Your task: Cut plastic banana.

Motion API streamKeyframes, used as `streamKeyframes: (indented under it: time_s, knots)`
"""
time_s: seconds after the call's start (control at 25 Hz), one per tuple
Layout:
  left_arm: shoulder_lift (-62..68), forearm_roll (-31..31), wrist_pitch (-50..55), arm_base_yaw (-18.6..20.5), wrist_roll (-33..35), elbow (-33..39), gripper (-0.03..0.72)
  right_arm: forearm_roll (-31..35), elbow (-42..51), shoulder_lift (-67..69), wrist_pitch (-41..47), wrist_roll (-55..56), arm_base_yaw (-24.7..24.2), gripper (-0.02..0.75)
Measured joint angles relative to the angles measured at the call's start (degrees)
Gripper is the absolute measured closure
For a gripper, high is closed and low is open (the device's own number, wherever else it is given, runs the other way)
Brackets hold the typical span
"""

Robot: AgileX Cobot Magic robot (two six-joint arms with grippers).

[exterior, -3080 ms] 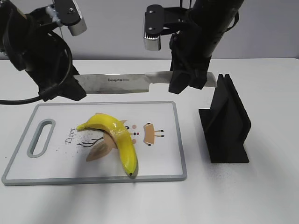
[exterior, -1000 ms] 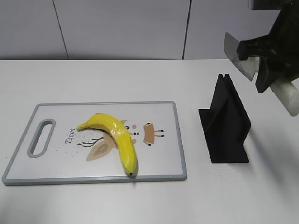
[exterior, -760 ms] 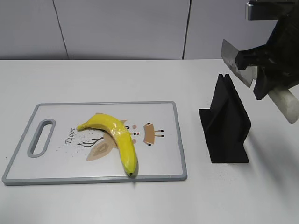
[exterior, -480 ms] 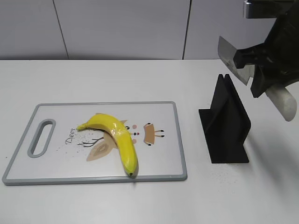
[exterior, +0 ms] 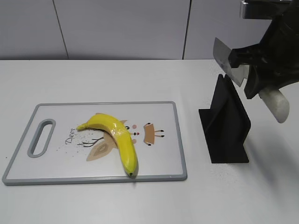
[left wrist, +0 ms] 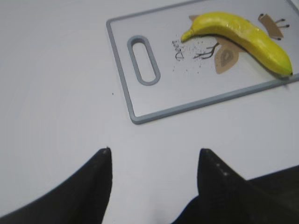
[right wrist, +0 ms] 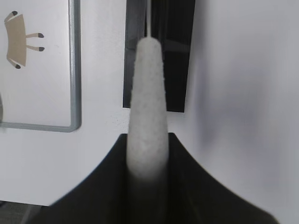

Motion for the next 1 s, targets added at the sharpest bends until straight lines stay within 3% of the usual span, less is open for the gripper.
streamKeyframes:
  time_s: [0.28,1.0]
  knots:
    - [-12.68,0.19,0.06,0.00,-0.16,0.00,0.127,0.23,0.00,1.90,-0.03,0.00,0.00,0.582]
    - [-13.31,0.35,0.11,0.00,-0.18,0.00,0.145,-0.16,0.11,1.54,-0.94,1.92,0.00,0.583]
